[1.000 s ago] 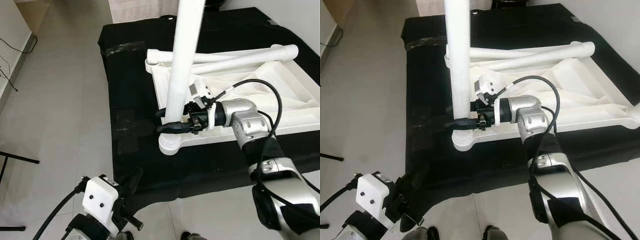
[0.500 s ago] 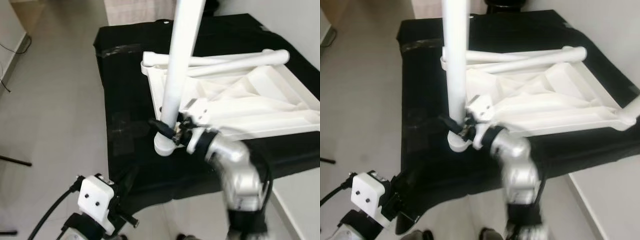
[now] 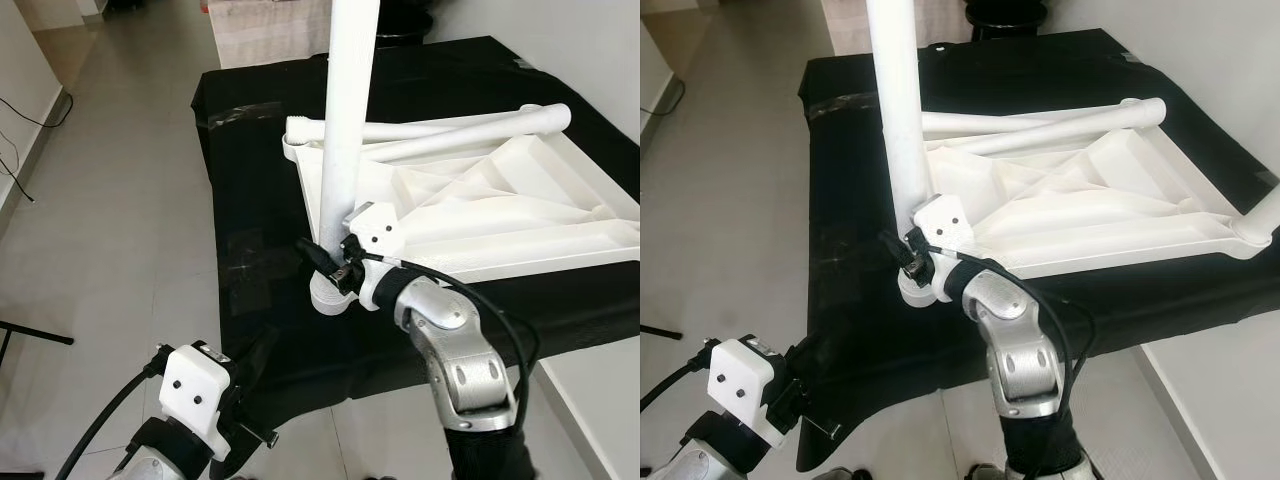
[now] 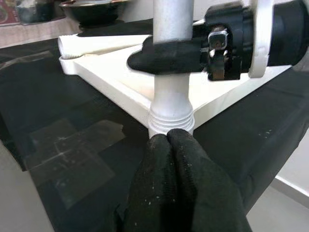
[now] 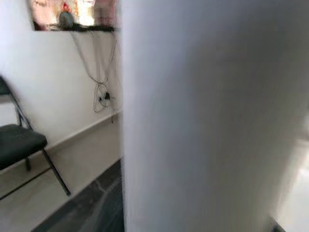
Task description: Building children table
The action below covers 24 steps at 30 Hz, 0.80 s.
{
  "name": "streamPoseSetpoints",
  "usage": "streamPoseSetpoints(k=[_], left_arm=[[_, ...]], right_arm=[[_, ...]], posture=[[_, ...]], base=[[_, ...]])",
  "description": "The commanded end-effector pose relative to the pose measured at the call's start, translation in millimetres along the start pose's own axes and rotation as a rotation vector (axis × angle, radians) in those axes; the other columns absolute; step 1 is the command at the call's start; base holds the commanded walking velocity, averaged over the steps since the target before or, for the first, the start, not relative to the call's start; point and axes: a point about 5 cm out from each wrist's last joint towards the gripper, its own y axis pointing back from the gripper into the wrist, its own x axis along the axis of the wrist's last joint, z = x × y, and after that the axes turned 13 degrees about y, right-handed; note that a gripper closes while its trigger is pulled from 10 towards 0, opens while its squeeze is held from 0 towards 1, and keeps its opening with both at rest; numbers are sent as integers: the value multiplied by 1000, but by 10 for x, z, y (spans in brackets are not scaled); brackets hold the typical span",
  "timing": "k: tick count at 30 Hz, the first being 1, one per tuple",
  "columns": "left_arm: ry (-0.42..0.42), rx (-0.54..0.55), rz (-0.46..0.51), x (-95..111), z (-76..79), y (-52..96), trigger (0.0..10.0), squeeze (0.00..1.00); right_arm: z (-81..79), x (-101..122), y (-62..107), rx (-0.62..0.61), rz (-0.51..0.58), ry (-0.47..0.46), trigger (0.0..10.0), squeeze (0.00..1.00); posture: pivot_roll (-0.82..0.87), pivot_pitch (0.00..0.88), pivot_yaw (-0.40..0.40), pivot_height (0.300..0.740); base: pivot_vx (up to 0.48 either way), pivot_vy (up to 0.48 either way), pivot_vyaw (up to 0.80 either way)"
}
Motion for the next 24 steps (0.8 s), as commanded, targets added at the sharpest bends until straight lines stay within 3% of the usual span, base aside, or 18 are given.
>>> streamPoseSetpoints(k=[1, 4, 6, 7, 9, 10, 15, 16, 17, 18, 24], left_arm=[[1, 15, -20, -49, -26, 17, 10000, 0], [5, 10, -19, -46, -17, 4, 10000, 0], [6, 9, -18, -45, -16, 1, 10000, 0], [6, 9, -17, -45, -12, 0, 10000, 0], [7, 9, -17, -44, -8, 1, 10000, 0], [6, 10, -17, -43, -3, 10, 10000, 0], [6, 14, -18, -38, 18, 42, 10000, 0], [7, 15, -18, -37, 22, 47, 10000, 0], [7, 15, -18, -37, 22, 47, 10000, 0], [9, 14, -19, -36, 26, 50, 10000, 0], [12, 14, -19, -35, 33, 52, 10000, 0]], right_arm=[[-31, 49, -16, 105, 48, -46, 10000, 1000], [73, 225, 13, 401, 229, -2, 10000, 1000], [132, 216, 11, 435, 237, 26, 10000, 1000], [190, 165, -2, 484, 224, 49, 10000, 784], [227, 130, -5, 516, 214, 63, 10000, 784], [262, 92, -28, 536, 200, 57, 10000, 0], [403, -18, -145, 546, 159, 34, 10000, 0], [436, -43, -162, 551, 149, 24, 8196, 0], [436, -43, -162, 551, 149, 24, 8196, 0], [480, -59, -174, 550, 146, 2, 0, 0], [567, -64, -168, 574, 173, -28, 0, 0]], posture=[[21, 172, -20, 740], [29, 176, -19, 740], [29, 176, -19, 740], [37, 178, -23, 740], [38, 179, -23, 740], [40, 183, -23, 740], [49, 190, -25, 740], [51, 195, -26, 740], [51, 195, -26, 740], [51, 198, -27, 740], [50, 205, -29, 740]], base=[[0, 0, 0], [0, 0, 0], [0, 0, 0], [0, 0, 0], [0, 0, 0], [0, 0, 0], [0, 0, 0], [0, 0, 0], [0, 0, 0], [0, 0, 0], [0, 0, 0]])
